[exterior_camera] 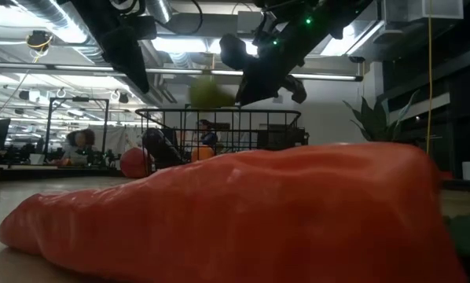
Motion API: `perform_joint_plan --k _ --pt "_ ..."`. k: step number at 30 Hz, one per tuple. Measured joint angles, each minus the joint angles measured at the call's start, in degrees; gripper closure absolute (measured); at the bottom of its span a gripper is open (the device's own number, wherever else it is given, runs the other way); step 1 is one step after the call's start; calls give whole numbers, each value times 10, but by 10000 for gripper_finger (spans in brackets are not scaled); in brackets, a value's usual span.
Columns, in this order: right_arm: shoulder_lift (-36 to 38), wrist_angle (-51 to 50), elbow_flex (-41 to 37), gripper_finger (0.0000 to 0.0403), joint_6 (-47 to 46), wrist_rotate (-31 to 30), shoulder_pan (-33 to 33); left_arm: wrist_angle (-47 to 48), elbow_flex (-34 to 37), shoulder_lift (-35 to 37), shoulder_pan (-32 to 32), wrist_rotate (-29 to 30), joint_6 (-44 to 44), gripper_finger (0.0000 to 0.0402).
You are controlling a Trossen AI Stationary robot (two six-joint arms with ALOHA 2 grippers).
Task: Build produce basket
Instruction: Put the green pear into the black wire basket, then put the yellow pear into the black wire basket
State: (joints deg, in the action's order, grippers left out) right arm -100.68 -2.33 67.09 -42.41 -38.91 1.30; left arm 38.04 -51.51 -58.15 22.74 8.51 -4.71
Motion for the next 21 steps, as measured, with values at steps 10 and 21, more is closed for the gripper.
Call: perform_joint_plan --k 10,21 --pt "0 0 0 277 5 0 0 0 0 0 0 0 -4 269" --pt "0 -17 70 280 98 45 0 8 0 0 0 0 -3 269"
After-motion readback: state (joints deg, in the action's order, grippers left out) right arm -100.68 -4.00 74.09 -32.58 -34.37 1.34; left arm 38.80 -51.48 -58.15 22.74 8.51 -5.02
